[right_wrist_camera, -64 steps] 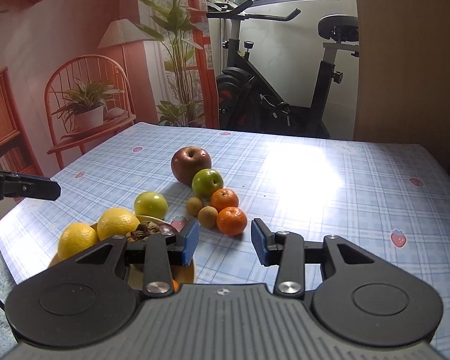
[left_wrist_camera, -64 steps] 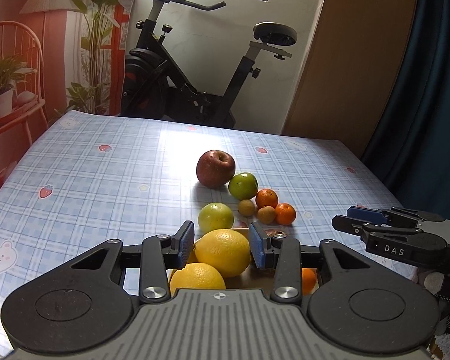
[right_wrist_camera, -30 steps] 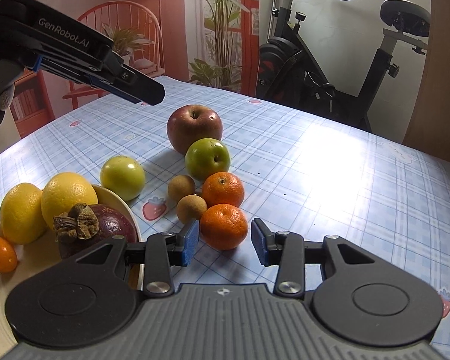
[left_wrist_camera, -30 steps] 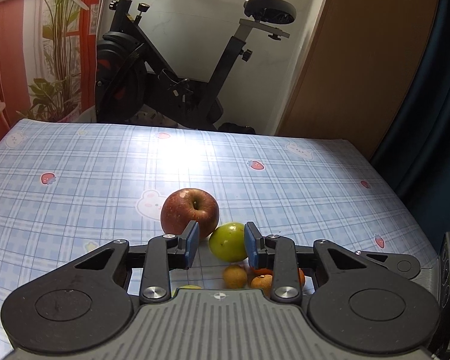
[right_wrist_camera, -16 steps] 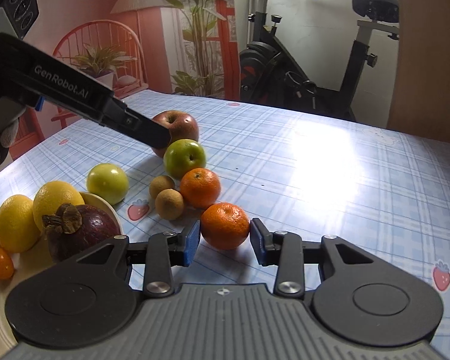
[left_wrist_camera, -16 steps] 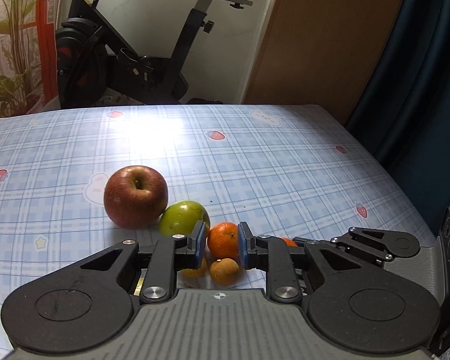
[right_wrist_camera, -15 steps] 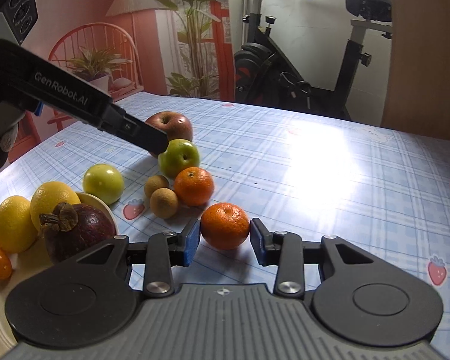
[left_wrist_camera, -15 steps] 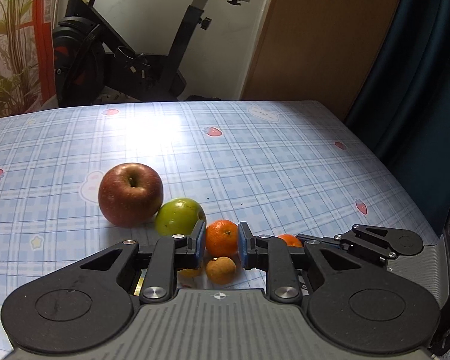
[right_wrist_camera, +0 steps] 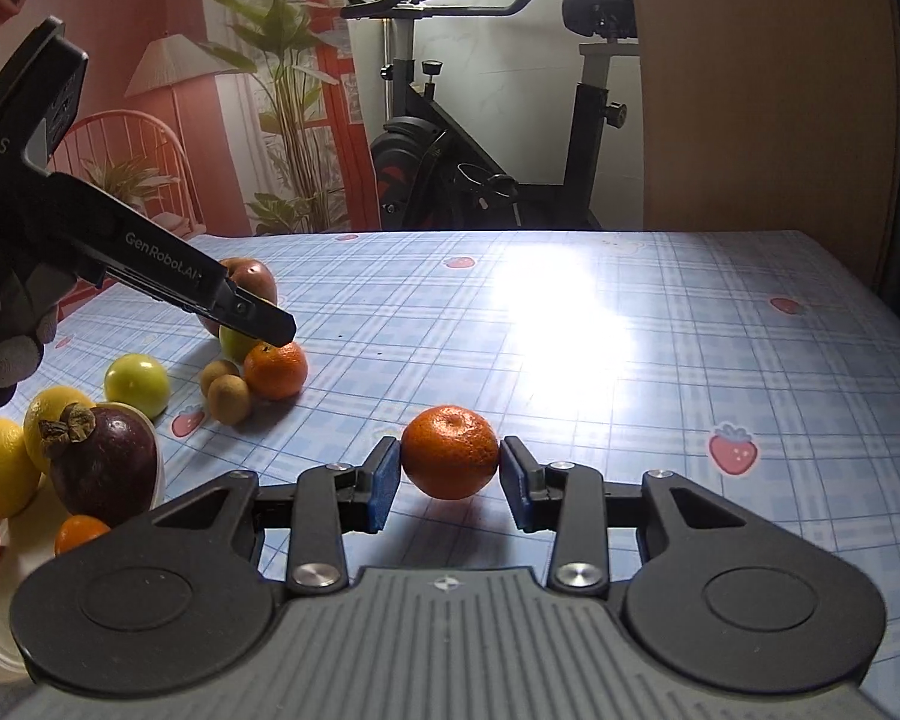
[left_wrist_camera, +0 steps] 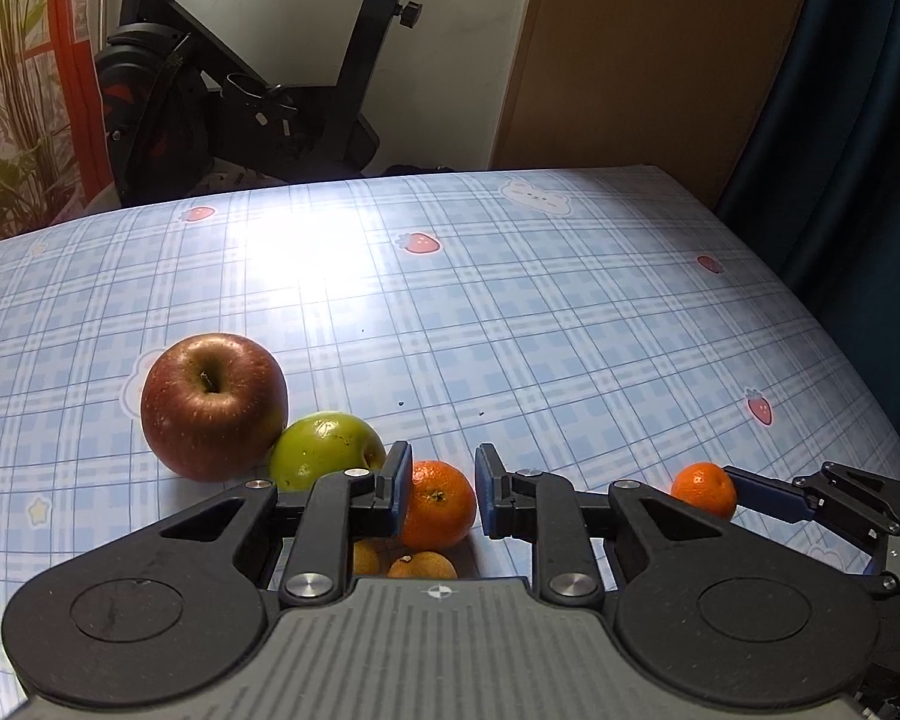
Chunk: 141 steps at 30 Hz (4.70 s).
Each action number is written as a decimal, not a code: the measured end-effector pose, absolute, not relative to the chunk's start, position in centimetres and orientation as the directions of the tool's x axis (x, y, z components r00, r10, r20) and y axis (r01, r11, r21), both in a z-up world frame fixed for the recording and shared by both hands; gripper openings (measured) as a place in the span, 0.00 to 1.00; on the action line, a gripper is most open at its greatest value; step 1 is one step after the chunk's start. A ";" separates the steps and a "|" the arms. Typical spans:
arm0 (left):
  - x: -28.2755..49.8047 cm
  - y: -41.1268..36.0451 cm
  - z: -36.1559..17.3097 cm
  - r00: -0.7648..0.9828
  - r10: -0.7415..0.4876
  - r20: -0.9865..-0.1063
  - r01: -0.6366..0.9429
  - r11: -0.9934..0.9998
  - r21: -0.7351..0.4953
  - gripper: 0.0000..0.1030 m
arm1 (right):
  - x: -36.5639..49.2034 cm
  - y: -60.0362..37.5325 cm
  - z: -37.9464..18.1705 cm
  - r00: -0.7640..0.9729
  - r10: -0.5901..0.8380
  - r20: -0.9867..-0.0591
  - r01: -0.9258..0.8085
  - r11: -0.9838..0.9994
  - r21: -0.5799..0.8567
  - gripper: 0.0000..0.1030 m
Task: Organize fruits
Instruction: 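Lift both held tangerines and carry them toward the cream bowl, then lower both tangerines into the cream bowl and open both grippers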
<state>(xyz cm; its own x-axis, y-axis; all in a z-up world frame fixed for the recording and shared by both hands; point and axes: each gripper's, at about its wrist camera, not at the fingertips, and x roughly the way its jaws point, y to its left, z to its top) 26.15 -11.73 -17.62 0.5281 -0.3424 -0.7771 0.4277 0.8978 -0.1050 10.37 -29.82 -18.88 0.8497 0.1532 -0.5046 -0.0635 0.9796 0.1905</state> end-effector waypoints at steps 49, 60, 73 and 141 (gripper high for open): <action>27.1 -11.9 -19.2 0.455 -0.406 -0.793 0.381 0.893 -0.240 0.37 | 9.6 -31.2 -18.6 0.859 0.164 -0.484 -0.039 0.965 0.258 0.38; 26.7 -12.8 -19.8 0.431 -0.381 -0.818 0.420 0.887 -0.191 0.37 | 9.7 -31.4 -18.6 0.859 0.172 -0.482 -0.043 0.963 0.266 0.38; 21.2 -10.6 -15.8 0.478 -0.436 -0.763 0.416 0.877 -0.240 0.37 | 8.6 -30.0 -17.8 0.854 0.188 -0.486 -0.051 0.958 0.280 0.38; 13.9 -3.3 -18.2 0.413 -0.437 -0.799 0.437 0.865 -0.247 0.38 | 3.1 -17.7 -15.8 0.739 0.318 -0.594 -0.269 0.947 0.174 0.39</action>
